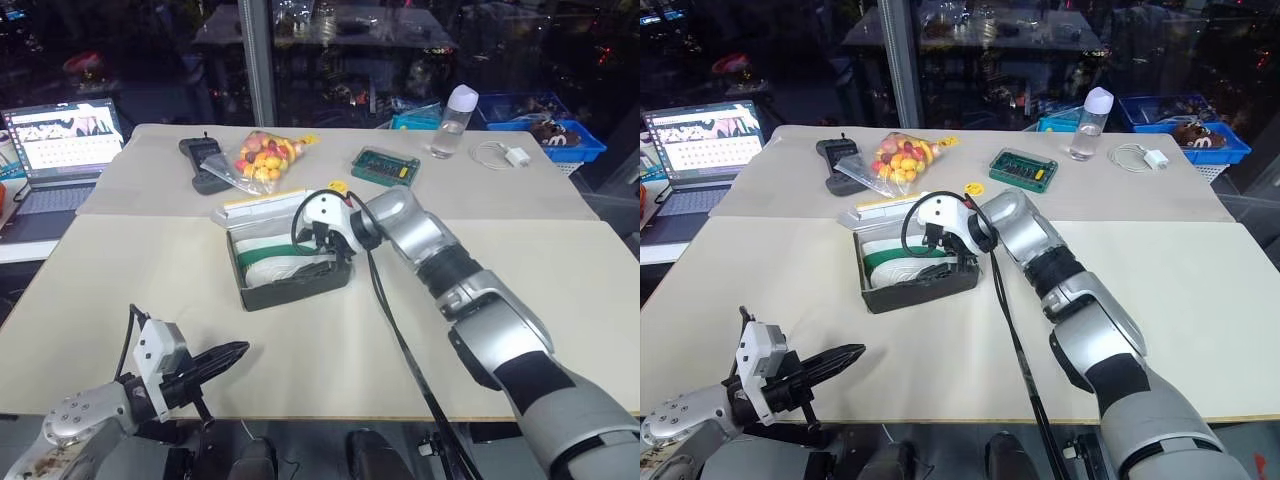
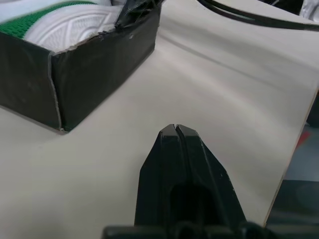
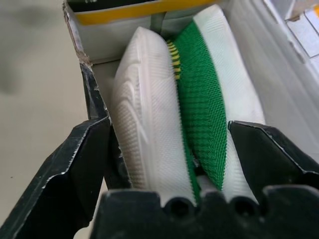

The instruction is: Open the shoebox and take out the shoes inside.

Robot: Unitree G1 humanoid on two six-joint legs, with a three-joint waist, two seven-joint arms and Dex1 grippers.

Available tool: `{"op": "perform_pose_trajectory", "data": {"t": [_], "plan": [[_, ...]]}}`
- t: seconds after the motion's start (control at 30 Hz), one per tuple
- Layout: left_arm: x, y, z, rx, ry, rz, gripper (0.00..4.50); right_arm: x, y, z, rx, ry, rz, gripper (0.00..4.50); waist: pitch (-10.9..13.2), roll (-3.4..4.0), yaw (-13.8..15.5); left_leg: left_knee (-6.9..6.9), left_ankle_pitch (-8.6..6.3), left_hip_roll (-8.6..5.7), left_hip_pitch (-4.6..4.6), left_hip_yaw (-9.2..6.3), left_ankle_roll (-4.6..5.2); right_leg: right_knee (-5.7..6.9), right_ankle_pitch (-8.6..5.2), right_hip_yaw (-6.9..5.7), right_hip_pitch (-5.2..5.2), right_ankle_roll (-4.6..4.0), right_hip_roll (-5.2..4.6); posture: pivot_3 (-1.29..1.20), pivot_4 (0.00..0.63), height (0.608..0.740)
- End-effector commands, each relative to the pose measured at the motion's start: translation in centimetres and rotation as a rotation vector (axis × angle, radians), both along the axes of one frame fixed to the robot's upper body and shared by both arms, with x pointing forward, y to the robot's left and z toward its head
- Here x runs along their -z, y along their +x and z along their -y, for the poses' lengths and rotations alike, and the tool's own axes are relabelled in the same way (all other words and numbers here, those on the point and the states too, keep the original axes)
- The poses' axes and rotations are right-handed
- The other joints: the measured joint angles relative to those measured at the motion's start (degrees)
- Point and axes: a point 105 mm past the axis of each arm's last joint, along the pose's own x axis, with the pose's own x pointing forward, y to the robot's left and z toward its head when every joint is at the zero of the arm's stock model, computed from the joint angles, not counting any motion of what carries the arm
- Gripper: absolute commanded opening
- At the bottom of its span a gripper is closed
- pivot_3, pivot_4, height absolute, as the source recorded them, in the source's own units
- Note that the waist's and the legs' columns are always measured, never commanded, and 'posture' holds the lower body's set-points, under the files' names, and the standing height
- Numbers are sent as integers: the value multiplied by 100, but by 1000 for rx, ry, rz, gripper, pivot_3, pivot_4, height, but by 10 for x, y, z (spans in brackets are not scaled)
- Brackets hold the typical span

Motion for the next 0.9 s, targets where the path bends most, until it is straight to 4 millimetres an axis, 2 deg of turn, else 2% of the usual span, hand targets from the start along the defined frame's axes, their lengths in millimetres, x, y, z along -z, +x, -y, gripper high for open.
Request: {"op": "perform_pose_trajectory", "data": {"t": [0.03,0.57,0.67,0.9], "plan": [[-8,-5,4,11,1,42,0,-4,3,-1,0,9,-7,4439,0,0,-1,0,0,0,3,0,0,1,-3,0,1,5,0,0,150,715],[-8,2,0,-25,17,53,0,44,1,12,-16,-125,-23,4439,-2,-1,4,7,1,-2,40,2,-2,31,-11,2,20,13,0,0,150,715],[-8,4,-2,-29,19,54,0,49,2,12,-7,-129,-22,3728,-4,-1,2,10,1,-2,50,2,-2,45,-27,3,22,-15,0,0,150,715],[-10,7,0,-32,19,55,0,49,5,13,11,-129,-7,1324,-5,-2,27,9,2,-5,50,0,-3,59,-36,6,20,-18,0,0,150,715]]}}
